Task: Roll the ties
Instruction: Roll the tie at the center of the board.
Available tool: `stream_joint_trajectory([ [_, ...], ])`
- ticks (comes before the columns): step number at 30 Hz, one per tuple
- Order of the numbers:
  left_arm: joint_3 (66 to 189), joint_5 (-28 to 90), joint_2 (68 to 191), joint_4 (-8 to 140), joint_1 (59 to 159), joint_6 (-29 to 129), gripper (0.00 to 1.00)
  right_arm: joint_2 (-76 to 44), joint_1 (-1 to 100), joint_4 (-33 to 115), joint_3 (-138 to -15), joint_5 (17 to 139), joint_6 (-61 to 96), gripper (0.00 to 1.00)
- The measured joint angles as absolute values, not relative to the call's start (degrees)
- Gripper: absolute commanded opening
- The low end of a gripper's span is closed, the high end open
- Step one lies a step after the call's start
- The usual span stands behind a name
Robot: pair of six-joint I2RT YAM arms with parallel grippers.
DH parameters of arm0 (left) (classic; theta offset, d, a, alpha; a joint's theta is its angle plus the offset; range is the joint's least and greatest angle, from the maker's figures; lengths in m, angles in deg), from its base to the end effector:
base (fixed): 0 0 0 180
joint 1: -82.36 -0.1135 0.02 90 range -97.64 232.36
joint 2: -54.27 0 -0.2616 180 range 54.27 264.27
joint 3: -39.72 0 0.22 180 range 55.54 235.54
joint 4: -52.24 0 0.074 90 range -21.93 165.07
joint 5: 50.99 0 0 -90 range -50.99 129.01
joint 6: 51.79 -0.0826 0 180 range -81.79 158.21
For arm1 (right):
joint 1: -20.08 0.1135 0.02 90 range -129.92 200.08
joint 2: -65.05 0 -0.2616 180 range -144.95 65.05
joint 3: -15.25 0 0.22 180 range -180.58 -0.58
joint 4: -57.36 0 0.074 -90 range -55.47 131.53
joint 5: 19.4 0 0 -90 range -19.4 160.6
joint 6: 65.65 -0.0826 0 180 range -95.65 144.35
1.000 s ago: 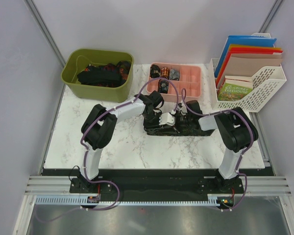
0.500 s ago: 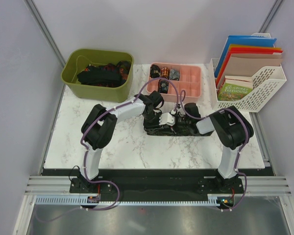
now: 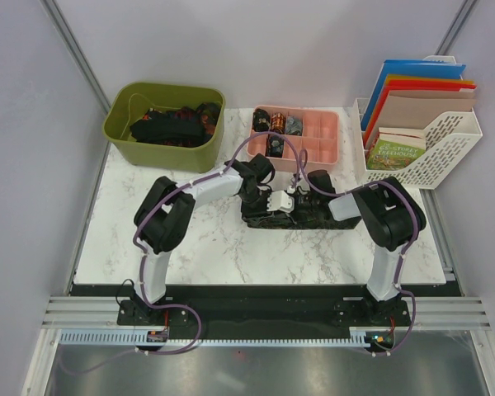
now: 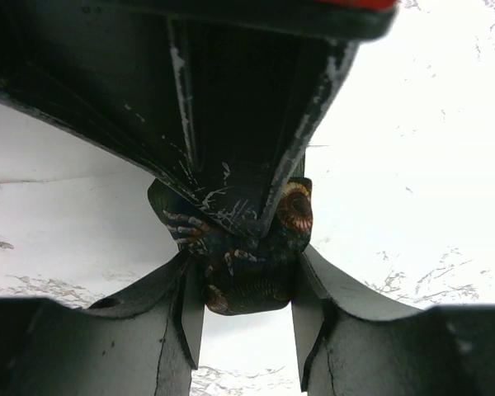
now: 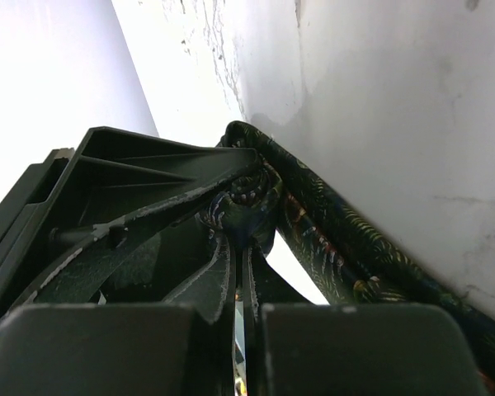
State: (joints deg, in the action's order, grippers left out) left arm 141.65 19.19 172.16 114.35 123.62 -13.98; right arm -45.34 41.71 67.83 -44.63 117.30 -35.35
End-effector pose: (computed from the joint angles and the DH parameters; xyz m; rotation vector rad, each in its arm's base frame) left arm 0.2711 -0.2751 0.1358 2.1224 1.9265 -0.4699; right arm 0.3042 0.1853 0.1049 0.3427 2.5466 1.5897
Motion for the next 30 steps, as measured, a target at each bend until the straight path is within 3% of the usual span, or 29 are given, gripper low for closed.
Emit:
stream_joint_trajectory([
  [13, 139.13, 7.43, 167.33, 113.35, 116.80, -13.23, 0.78, -46.52, 40.11, 57.30, -47.69, 116.40, -28.91, 0.00],
  [20, 131.57, 3.45, 159.70, 107.66, 111.90, -10.89, 0.84, -47.63, 40.05, 52.93, -50.27, 116.71, -27.33, 0.00],
  [25, 125.54, 2.89, 158.56, 100.36, 112.36, -9.50, 0.95, -47.85, 40.11, 50.83, -51.34, 116.84, -26.30, 0.00],
  [30, 124.88, 3.54, 159.44, 94.96, 113.06, -9.04, 0.95, -47.85, 40.18, 50.44, -51.51, 116.84, -25.74, 0.00],
])
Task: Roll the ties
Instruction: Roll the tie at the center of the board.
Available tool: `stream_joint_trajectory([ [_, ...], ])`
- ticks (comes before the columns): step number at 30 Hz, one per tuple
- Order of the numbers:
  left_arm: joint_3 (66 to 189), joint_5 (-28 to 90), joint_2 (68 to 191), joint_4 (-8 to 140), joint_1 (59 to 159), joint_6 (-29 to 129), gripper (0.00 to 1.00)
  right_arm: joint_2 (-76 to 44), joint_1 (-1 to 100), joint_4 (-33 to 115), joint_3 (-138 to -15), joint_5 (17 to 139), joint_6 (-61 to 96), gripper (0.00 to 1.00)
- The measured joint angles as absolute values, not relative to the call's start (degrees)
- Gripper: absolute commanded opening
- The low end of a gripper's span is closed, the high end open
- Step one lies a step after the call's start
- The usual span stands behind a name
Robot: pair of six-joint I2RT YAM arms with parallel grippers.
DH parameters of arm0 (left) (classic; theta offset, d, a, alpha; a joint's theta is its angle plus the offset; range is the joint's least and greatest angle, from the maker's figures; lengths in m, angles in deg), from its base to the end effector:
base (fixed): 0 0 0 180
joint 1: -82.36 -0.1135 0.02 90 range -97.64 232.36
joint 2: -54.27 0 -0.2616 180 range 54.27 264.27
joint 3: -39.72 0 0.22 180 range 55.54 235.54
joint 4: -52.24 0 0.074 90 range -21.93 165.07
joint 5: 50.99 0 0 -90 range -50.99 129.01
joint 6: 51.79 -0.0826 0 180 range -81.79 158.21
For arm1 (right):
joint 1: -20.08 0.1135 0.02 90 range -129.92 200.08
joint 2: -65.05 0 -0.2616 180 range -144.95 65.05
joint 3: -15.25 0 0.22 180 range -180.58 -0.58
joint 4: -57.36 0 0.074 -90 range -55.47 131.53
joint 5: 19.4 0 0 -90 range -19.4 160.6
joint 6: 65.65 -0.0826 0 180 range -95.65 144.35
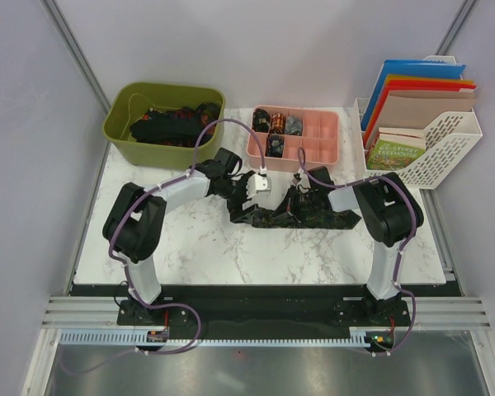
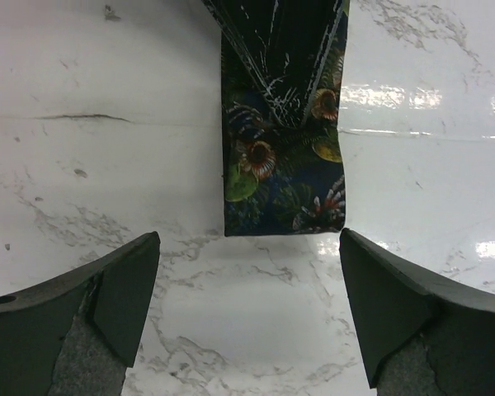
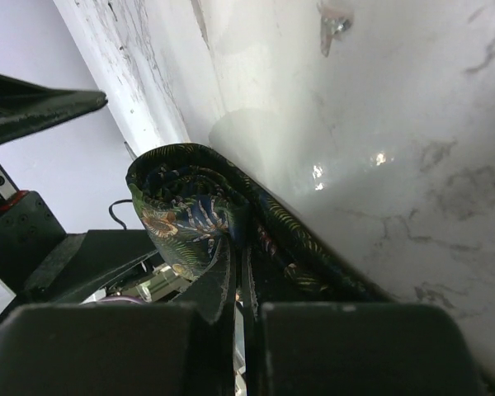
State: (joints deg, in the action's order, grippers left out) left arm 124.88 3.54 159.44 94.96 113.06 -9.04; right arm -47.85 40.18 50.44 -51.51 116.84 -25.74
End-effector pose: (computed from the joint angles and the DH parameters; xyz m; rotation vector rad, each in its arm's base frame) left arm 0.2850 -0.2250 0.1651 1.7240 1.8224 -0.7042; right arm 0.3110 0.1773 0.0910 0.3265 2.7066 1.4611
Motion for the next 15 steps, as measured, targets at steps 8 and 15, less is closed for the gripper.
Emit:
stream_joint_trajectory([
  [8, 125.78, 7.26, 161.89, 93.70, 116.43, -9.08, 0.88, -47.81, 41.42, 52.23, -51.16, 116.12, -26.76, 0.00],
  [15, 125.78, 10.23, 163.20, 93.80, 119.71, -9.15, 0.65, -47.70, 44.68, 57.43, -49.50, 114.11, -30.76, 0.00],
])
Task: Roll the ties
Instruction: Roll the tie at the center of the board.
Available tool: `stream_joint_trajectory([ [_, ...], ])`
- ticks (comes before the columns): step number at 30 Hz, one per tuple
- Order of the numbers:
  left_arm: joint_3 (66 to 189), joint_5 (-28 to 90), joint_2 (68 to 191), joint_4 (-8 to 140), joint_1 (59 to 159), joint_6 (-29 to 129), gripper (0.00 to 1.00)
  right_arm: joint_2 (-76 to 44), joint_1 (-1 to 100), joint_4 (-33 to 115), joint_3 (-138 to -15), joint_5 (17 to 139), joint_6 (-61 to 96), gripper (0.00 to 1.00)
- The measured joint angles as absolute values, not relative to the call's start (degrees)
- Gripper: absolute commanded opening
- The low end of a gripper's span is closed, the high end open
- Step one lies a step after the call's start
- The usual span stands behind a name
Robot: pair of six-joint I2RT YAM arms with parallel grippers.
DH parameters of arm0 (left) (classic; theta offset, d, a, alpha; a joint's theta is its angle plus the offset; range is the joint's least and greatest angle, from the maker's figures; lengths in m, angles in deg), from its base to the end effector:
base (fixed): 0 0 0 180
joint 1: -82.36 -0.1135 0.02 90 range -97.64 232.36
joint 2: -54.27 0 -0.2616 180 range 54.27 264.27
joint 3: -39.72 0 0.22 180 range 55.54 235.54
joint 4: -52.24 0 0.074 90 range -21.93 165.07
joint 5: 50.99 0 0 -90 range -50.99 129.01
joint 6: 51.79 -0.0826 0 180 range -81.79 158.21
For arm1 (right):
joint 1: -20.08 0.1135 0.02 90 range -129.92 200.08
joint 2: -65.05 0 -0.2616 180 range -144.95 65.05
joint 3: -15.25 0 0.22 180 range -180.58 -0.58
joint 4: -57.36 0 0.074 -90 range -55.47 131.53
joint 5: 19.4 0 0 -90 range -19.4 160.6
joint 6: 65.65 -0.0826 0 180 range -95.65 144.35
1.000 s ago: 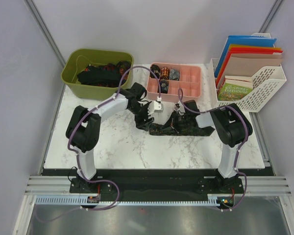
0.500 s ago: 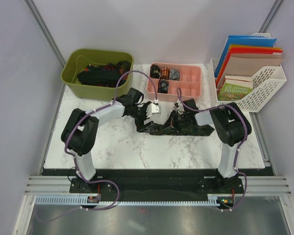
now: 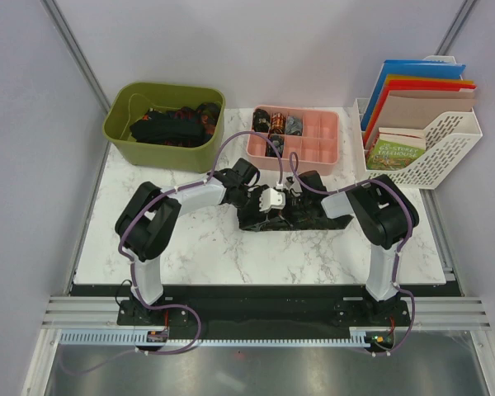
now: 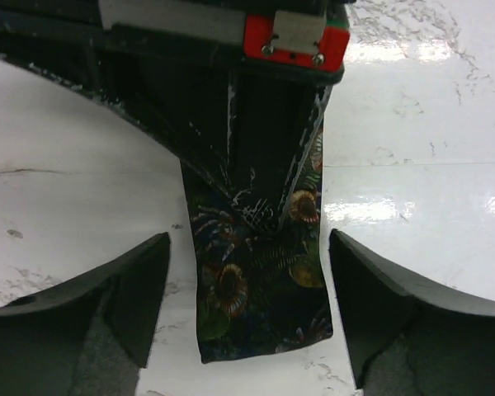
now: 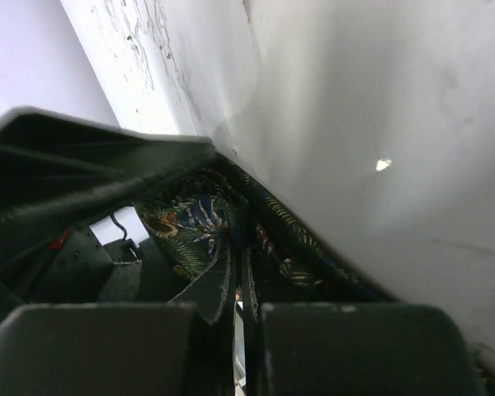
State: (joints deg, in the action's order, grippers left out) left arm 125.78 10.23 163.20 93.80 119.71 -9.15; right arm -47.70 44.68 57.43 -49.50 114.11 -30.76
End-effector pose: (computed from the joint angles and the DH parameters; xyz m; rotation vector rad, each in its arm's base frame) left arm 0.2706 -0.2565 0.1434 1.8581 1.8141 -0.6113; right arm 0.3019 0.2008 0.0919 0.3067 2.6793 1.4735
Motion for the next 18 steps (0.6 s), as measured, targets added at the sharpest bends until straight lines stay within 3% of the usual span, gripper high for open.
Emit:
stream_joint_trajectory([
  [3, 125.87, 10.82, 163.48, 94.83, 120.23, -9.39, 0.40, -47.68, 45.25, 58.94, -48.91, 113.67, -32.14, 0.00],
  [6, 126.06, 11.35, 163.74, 95.99, 120.36, -9.95, 0.32, -47.57, 45.38, 59.53, -48.72, 113.10, -32.86, 0.04],
  [9, 125.89, 11.32, 163.70, 95.97, 120.32, -10.94, 0.31, -47.31, 45.49, 60.12, -48.34, 112.64, -33.21, 0.19],
  [18, 124.36, 11.26, 162.70, 94.94, 120.21, -13.15, 0.29, -46.15, 45.01, 59.05, -48.26, 112.51, -33.17, 0.32],
])
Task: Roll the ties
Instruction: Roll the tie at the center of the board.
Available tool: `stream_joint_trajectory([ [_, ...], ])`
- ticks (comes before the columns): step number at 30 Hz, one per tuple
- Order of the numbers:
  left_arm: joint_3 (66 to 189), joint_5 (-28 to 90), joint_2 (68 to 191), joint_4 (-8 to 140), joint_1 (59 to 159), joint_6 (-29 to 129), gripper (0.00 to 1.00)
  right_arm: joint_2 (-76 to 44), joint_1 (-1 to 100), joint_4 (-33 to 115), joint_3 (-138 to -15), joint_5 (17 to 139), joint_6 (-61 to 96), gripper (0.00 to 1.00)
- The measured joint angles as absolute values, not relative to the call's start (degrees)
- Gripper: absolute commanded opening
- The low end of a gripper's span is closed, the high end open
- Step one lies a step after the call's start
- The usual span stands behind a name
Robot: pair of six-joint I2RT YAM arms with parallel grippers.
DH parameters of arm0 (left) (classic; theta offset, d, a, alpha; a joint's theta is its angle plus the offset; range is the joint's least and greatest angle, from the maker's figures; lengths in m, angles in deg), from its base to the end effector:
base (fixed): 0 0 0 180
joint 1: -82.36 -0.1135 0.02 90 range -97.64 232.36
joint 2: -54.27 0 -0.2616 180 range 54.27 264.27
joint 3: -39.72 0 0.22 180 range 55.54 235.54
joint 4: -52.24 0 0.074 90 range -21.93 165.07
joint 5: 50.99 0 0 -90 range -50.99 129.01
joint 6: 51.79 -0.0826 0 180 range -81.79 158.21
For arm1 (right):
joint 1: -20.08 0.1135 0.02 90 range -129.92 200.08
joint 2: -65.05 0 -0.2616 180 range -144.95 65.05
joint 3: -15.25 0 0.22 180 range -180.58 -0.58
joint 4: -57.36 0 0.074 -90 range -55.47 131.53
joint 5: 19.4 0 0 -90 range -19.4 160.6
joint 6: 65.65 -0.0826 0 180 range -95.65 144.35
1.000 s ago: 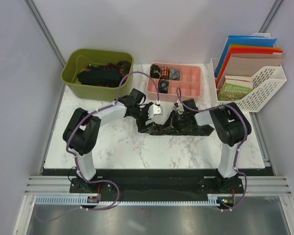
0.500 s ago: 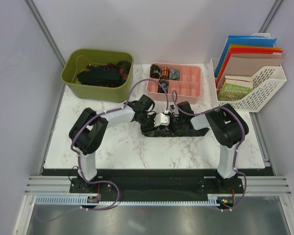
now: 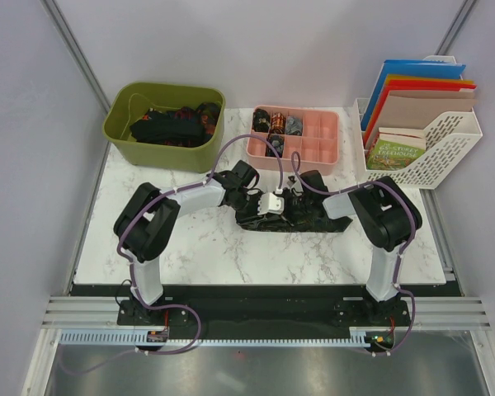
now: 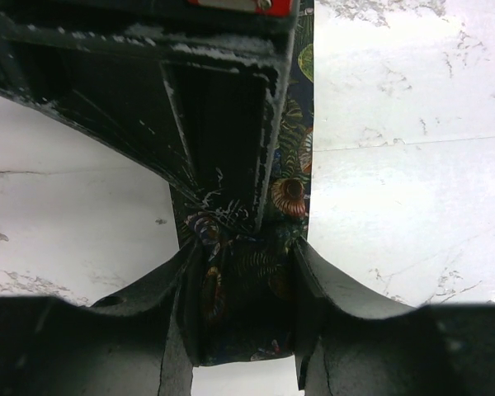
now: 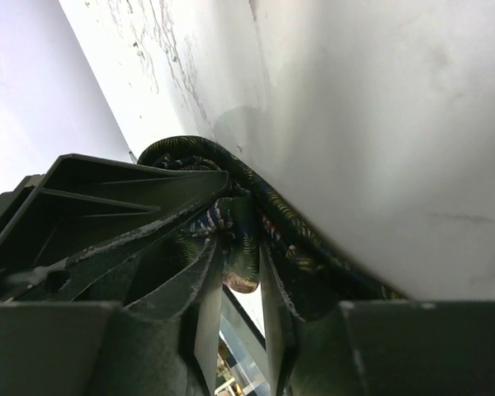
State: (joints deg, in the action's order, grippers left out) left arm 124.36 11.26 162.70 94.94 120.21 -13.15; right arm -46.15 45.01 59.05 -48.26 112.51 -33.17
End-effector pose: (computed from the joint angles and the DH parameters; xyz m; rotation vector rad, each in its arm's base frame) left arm 0.2628 -0.2529 0.1380 1.9380 1.7729 -0.5792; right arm 0.3003 0.2004 0.0973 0.3494 2.6542 1.4664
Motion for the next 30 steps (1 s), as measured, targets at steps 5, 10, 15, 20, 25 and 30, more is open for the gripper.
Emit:
stream_joint_trajectory([
  [5, 124.34, 11.21, 162.70, 94.96, 120.21, -13.56, 0.28, -45.71, 43.76, 57.56, -48.30, 112.51, -32.27, 0.25],
  [10, 124.34, 11.21, 162.70, 94.99, 120.21, -13.78, 0.29, -45.73, 43.61, 57.08, -48.30, 112.21, -31.59, 0.27],
  [15, 124.34, 11.26, 162.70, 94.99, 120.19, -13.87, 0.29, -45.80, 43.72, 57.37, -48.54, 112.58, -31.62, 0.31],
  [20, 124.34, 11.28, 162.70, 95.09, 119.99, -14.00, 0.29, -45.95, 44.16, 58.11, -48.54, 112.53, -32.47, 0.26],
  [25, 124.34, 11.30, 162.70, 95.25, 119.82, -14.17, 0.29, -46.61, 44.42, 59.25, -48.54, 112.67, -33.52, 0.17],
  [30, 124.34, 11.32, 162.70, 95.27, 119.79, -14.19, 0.43, -47.17, 44.79, 59.94, -48.69, 112.71, -33.85, 0.00],
])
